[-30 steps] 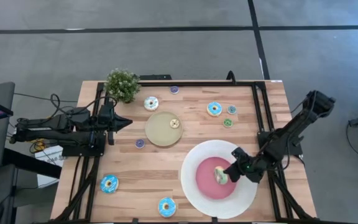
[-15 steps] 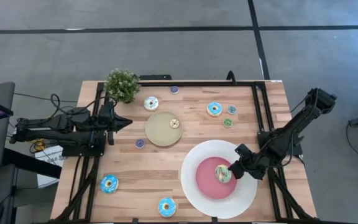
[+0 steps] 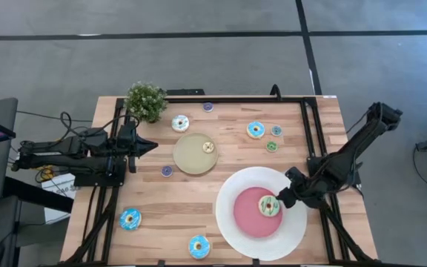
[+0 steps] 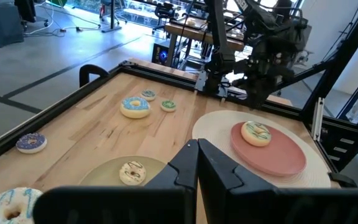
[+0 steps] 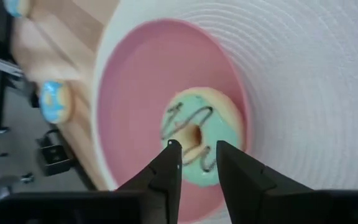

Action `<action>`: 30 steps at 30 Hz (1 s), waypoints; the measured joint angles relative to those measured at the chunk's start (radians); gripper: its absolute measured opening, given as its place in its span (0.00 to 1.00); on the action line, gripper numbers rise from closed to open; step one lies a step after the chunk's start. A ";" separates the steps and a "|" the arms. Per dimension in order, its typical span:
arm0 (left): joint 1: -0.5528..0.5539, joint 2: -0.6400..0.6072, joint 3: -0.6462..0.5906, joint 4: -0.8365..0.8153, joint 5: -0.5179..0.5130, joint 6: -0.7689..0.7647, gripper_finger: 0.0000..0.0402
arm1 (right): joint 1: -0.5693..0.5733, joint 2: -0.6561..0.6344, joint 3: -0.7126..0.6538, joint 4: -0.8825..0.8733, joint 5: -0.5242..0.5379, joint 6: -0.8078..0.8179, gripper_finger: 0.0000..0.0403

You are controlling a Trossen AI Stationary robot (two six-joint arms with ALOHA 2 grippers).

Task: Pick & Place donuts
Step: Put the left large blue donut on the pink plate

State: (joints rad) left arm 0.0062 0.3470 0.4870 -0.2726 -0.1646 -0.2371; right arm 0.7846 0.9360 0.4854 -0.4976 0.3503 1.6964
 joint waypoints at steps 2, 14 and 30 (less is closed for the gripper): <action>0.000 0.000 0.000 0.000 0.000 0.000 0.00 | -0.011 -0.035 0.000 0.000 0.005 -0.001 0.23; 0.000 0.000 0.000 0.000 0.000 0.000 0.00 | -0.192 -0.138 0.000 0.162 0.335 -0.309 0.23; 0.000 0.021 -0.001 0.032 -0.039 0.055 0.46 | -0.577 0.134 0.002 0.874 0.436 -0.900 0.28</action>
State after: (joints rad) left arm 0.0063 0.3679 0.4862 -0.2408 -0.2036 -0.1817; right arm 0.2076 1.0698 0.4870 0.3759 0.7860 0.7969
